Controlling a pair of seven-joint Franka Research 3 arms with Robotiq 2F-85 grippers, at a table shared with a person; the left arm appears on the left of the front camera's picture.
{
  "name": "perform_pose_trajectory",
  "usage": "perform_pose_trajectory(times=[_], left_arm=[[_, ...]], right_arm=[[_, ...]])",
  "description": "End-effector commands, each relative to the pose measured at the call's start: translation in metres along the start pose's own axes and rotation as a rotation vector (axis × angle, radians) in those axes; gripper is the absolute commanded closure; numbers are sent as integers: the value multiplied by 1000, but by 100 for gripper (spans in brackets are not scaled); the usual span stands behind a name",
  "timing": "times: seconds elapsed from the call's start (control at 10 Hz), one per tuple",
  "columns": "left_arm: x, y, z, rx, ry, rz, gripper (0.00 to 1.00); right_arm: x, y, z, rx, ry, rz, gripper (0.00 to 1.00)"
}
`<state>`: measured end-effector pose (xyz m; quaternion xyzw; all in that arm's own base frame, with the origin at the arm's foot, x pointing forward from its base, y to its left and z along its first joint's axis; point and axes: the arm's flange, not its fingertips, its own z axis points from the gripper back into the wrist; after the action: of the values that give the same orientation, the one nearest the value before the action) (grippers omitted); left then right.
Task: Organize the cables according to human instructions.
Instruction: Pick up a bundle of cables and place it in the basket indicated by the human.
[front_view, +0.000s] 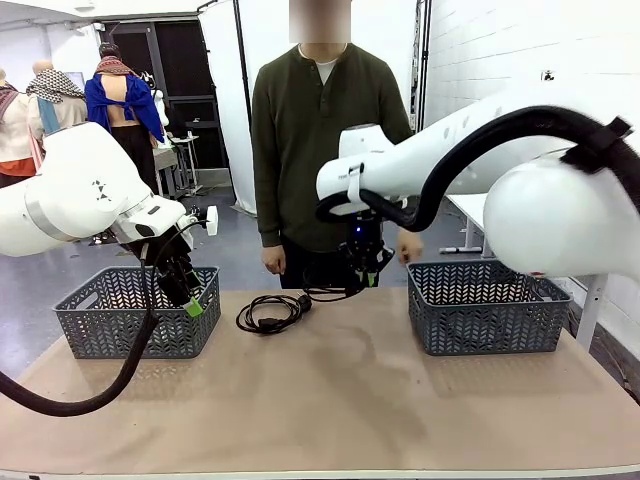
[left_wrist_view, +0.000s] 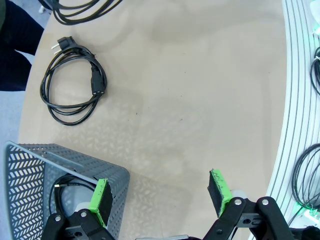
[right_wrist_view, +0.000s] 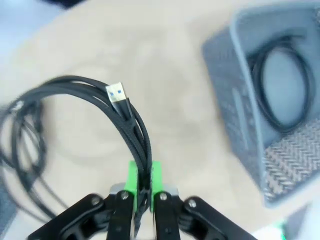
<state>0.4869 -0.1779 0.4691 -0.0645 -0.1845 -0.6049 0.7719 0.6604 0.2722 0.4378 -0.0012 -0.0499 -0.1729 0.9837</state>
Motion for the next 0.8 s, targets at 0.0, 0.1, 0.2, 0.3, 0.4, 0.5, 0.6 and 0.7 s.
perform_pose_trajectory(times=[0.0,0.1,0.2,0.3,0.4,0.5,0.6,0.7], left_arm=[[1,0,1,1,0,2,0],[1,0,1,1,0,2,0],[1,0,1,1,0,2,0],[1,0,1,1,0,2,0],[1,0,1,1,0,2,0],[1,0,1,1,0,2,0],[1,0,1,1,0,2,0],[1,0,1,1,0,2,0]], right_arm=[[3,-22,22,1,48,297,100],[3,-27,32,-7,36,443,100],[4,-31,38,-22,33,600,100],[1,-36,43,-9,41,787,100],[0,-37,47,21,51,915,100],[-1,-39,49,33,30,1047,100],[-2,-40,50,41,16,1171,100],[-2,-42,52,49,19,1267,100]])
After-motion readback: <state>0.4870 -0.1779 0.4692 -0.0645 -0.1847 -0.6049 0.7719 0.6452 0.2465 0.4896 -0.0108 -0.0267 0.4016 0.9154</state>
